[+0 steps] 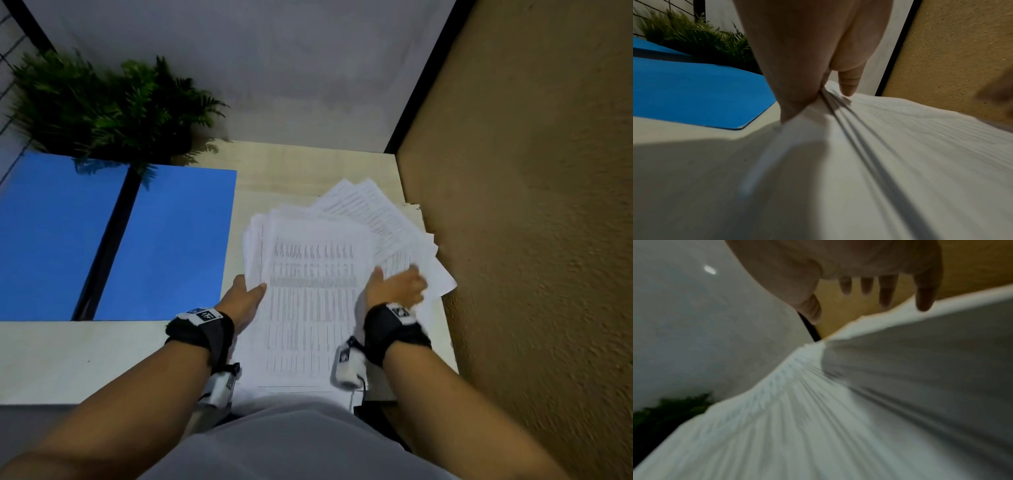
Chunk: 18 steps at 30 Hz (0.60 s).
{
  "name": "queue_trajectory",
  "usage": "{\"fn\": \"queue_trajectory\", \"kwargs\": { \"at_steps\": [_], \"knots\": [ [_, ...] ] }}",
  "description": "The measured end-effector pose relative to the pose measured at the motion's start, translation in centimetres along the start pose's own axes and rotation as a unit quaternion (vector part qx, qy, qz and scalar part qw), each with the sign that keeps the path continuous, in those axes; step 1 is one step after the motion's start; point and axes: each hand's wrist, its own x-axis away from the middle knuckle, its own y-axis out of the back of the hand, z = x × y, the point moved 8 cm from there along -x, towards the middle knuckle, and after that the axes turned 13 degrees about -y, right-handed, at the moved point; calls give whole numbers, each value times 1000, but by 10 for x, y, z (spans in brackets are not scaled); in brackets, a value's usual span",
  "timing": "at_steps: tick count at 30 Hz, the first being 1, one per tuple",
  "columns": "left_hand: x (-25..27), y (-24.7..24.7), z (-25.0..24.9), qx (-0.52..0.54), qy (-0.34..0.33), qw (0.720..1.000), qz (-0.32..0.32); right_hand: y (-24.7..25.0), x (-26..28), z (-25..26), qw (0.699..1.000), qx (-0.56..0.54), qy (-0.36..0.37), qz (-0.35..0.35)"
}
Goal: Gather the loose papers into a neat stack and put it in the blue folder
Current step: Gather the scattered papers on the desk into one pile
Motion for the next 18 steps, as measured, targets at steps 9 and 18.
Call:
{"fn": "queue_trajectory", "kwargs": {
  "at_steps": [9, 18],
  "knots": [
    [-3, -15, 0, 5, -21, 999, 27, -62, 23, -29, 962, 74, 112, 239],
    [-6, -4, 8, -3, -20, 999, -33, 21, -75, -76, 993, -57, -80, 65]
  ]
}}
